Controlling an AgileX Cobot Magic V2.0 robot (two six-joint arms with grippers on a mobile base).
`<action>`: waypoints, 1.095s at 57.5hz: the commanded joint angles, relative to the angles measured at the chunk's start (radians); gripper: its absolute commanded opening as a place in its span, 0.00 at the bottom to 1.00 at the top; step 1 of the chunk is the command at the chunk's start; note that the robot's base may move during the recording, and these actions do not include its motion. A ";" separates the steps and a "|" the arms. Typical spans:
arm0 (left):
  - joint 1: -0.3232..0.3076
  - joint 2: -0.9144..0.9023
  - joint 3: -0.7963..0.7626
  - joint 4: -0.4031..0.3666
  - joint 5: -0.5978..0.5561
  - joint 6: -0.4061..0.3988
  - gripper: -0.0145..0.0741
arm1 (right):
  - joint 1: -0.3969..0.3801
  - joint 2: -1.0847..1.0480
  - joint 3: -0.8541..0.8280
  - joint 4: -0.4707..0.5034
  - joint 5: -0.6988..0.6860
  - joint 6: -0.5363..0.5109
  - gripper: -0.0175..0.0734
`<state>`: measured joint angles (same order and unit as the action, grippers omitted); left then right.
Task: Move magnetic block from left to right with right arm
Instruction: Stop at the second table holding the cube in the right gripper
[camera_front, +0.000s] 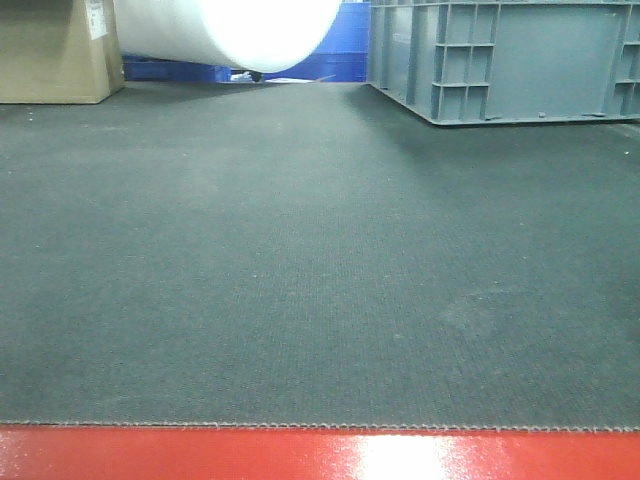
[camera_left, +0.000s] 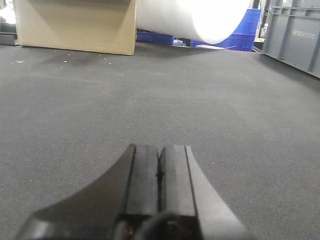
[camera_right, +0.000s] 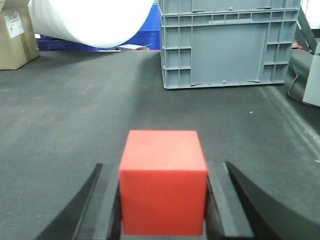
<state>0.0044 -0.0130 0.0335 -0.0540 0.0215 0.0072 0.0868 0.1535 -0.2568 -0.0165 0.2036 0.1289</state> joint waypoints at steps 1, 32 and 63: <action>0.000 -0.011 0.007 -0.003 -0.078 -0.007 0.02 | -0.005 0.011 -0.028 -0.010 -0.086 -0.008 0.45; 0.000 -0.011 0.007 -0.003 -0.078 -0.007 0.02 | -0.005 0.011 -0.028 -0.010 -0.086 -0.008 0.45; 0.000 -0.011 0.007 -0.003 -0.078 -0.007 0.02 | -0.005 0.011 -0.020 -0.010 -0.083 -0.008 0.45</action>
<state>0.0044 -0.0130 0.0335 -0.0540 0.0215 0.0072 0.0868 0.1535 -0.2568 -0.0165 0.2036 0.1289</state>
